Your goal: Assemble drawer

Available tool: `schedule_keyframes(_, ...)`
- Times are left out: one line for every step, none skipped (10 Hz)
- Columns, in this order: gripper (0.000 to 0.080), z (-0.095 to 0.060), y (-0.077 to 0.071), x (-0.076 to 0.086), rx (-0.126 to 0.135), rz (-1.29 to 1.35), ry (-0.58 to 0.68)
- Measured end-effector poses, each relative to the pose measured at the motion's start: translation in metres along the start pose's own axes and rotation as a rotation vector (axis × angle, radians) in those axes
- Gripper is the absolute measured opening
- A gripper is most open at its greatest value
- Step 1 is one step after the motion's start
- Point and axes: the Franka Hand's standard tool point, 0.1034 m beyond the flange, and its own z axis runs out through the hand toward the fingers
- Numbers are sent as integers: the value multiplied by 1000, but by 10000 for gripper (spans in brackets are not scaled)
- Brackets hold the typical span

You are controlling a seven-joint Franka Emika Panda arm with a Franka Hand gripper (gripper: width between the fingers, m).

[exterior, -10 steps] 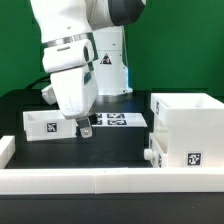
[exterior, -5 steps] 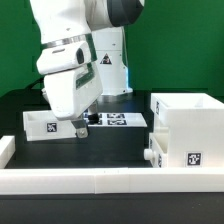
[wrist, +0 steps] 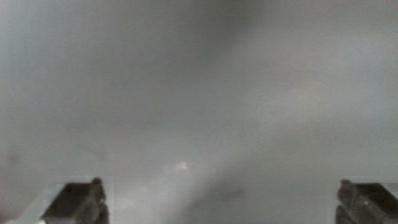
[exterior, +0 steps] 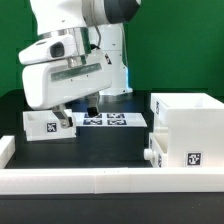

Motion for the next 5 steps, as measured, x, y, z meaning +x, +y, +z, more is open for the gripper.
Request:
schedule_keyframes(649,1,-1,0,2,55,0)
schedule_keyframes(649,1,-1,1,2,128,0)
schedule_keyframes(649,1,-1,1,3,194,0)
schedule_keyframes(649,1,-1,1,3,248,0)
schedule_keyframes(649,1,-1,1,4,292,1)
